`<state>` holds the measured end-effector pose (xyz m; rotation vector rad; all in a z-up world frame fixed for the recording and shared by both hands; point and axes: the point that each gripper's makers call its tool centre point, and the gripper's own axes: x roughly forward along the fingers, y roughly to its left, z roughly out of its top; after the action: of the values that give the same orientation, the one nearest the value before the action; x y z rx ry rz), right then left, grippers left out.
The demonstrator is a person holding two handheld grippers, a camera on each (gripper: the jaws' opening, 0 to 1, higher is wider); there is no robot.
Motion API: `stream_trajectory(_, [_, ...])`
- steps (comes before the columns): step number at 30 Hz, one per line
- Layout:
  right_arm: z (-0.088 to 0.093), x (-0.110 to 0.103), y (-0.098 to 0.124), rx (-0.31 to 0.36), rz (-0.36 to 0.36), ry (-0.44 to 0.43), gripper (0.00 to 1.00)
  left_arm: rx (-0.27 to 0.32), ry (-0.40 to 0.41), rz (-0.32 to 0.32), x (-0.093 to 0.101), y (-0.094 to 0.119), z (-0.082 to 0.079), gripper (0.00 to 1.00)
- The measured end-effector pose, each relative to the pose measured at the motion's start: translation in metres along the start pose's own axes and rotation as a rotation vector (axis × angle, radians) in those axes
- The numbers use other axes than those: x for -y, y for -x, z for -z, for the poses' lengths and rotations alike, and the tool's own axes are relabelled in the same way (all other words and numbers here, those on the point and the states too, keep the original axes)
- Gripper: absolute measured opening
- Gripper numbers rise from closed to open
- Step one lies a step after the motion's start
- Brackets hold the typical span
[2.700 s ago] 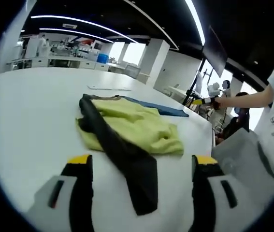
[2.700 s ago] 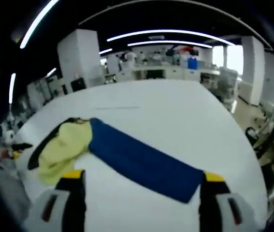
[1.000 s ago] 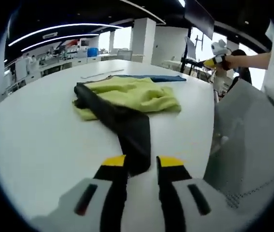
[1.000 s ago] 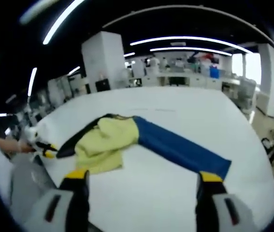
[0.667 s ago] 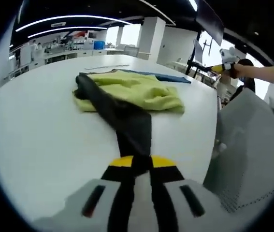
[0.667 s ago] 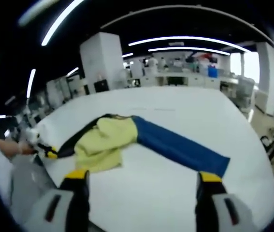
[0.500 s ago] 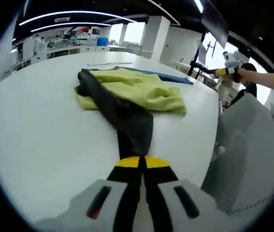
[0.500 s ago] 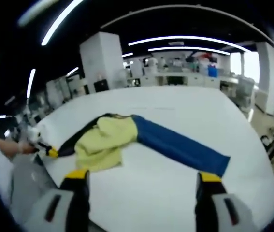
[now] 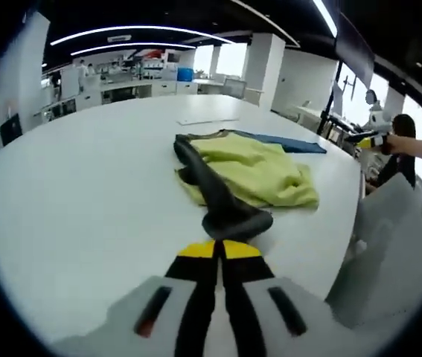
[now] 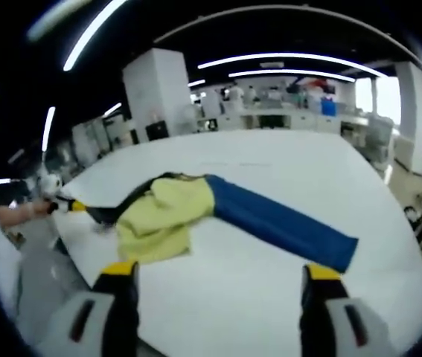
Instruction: Fold the garment on the visible template until the final outline fits inside the template.
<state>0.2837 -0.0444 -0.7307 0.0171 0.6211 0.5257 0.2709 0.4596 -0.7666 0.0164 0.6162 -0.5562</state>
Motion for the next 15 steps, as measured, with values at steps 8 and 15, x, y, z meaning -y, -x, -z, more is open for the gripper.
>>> stream_trajectory(8, [0.002, -0.002, -0.005, -0.02, -0.007, -0.002, 0.9, -0.086, -0.031, -0.075, -0.061, 0.012, -0.013, 0.0])
stream_trajectory(15, [0.006, -0.002, -0.014, -0.048, -0.017, -0.009, 0.9, -0.199, -0.037, -0.112, -0.099, 0.005, -0.004, 0.0])
